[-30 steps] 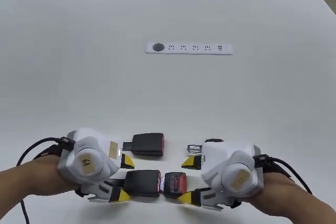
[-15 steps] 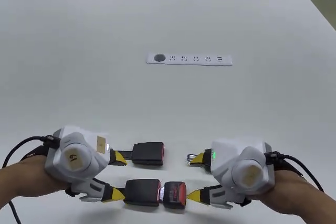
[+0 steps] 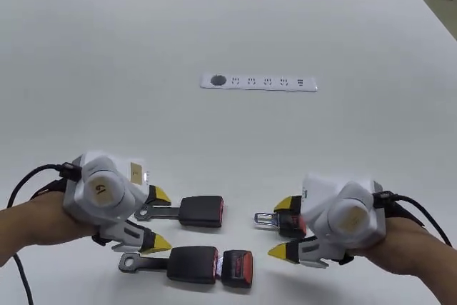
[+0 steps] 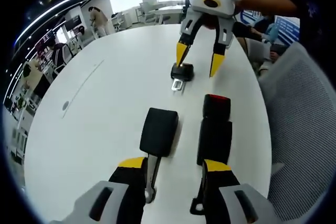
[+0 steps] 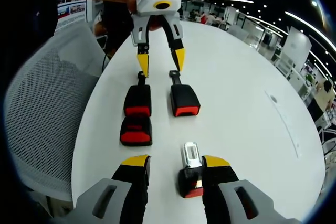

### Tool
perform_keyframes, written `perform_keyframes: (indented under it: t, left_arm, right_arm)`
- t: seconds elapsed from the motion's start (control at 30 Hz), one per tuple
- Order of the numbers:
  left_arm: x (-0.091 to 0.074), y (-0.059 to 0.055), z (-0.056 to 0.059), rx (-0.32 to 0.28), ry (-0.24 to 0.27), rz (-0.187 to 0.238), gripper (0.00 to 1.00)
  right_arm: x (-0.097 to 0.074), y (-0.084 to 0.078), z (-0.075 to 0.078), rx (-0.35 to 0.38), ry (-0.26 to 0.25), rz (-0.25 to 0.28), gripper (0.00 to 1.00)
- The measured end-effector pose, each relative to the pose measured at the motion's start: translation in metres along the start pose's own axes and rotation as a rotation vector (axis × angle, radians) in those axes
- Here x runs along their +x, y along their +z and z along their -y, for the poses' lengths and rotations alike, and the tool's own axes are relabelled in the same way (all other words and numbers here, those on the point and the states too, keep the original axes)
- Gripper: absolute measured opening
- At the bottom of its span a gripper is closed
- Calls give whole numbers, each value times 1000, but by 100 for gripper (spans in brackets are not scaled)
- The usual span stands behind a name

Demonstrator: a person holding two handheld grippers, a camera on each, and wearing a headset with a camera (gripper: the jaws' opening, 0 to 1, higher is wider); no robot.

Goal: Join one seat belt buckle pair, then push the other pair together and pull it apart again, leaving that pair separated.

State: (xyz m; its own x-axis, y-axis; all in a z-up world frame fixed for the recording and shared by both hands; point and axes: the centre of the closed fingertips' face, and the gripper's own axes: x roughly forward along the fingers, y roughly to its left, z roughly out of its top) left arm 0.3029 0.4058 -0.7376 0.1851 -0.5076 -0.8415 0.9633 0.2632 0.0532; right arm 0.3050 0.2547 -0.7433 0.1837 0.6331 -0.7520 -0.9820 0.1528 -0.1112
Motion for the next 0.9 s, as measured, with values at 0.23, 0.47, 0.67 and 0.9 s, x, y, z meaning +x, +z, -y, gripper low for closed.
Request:
perform_keyframes:
  t: [0.23,0.47,0.67,0.9]
  left_arm:
    - [5,5,-10,7,-5,-2,42]
    - [11,9,-18,23,-20,-10,42]
    - [20,10,-23,48,-48,-26,42]
    - [32,10,-27,71,-80,-52,41]
  right_arm:
    - [-4,-12,14,21,-19,-24,36]
    - [-7,-24,23,35,-31,-45,36]
    - [-7,-36,29,42,-26,-70,35]
    - [-2,-49,32,39,3,-91,34]
